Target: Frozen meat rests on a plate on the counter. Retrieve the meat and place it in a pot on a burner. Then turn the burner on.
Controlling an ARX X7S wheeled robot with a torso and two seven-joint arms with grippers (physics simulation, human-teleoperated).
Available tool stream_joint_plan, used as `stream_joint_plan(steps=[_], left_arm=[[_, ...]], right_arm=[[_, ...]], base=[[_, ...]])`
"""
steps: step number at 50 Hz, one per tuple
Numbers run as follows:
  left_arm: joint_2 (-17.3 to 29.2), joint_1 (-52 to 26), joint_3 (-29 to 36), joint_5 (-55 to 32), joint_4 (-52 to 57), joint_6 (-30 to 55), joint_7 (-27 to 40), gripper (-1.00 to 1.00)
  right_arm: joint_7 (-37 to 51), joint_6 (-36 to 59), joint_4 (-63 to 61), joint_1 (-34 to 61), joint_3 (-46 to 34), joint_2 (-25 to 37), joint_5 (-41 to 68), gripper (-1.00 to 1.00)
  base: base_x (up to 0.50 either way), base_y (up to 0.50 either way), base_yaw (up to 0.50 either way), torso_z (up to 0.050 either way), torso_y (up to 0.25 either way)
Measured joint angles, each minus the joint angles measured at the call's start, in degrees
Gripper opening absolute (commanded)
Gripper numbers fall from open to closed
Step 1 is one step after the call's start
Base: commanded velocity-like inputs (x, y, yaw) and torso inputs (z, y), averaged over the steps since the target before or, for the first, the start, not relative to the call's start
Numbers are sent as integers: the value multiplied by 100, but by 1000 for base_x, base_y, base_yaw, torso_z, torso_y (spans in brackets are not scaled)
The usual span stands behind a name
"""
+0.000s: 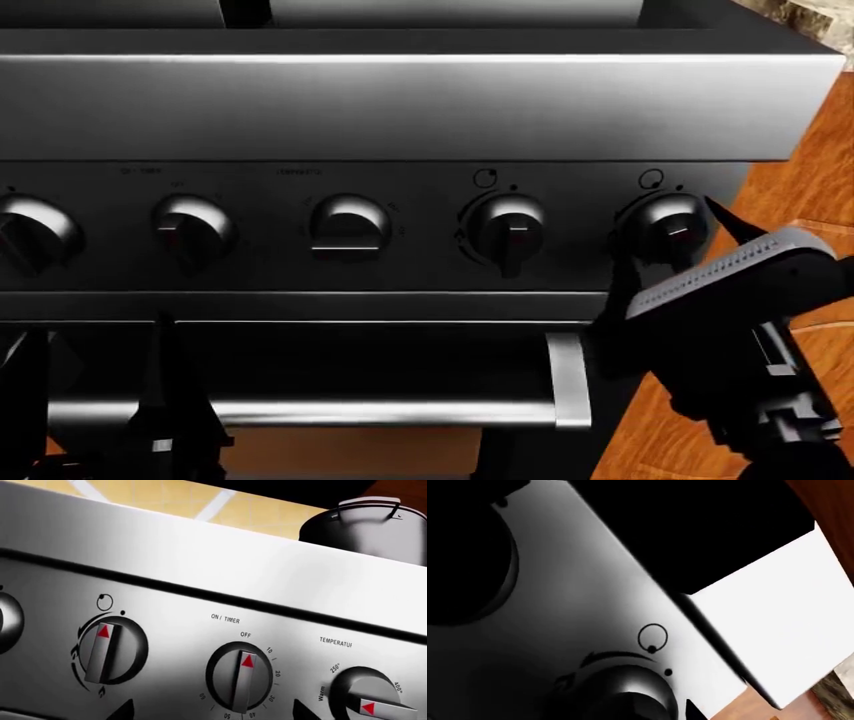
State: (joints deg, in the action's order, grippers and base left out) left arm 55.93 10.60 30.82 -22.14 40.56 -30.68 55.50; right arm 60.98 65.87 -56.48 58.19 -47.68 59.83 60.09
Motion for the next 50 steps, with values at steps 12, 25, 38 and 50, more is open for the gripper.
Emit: stream_joint_plan(steps=[12, 25, 38, 50], left_arm=[[-12, 9, -12, -4, -2, 1, -12, 100], [-21, 17, -29, -8, 4, 11, -19, 100], [-31, 29, -46, -8, 10, 19, -24, 100], [-14, 49, -71, 9, 75, 45, -12, 100]], right_arm=[[-50, 390, -2, 611, -221, 19, 487, -100], [303, 272, -157, 1142, -207, 4, 1170, 100], [787, 85, -284, 1694, -391, 82, 1698, 100], [1563, 121, -329, 2388, -586, -25, 2737, 100]], base=[[0, 4, 5, 3, 3], [-1, 1, 2, 1, 2], [0, 0, 0, 0, 0], [0, 0, 0, 0, 0]])
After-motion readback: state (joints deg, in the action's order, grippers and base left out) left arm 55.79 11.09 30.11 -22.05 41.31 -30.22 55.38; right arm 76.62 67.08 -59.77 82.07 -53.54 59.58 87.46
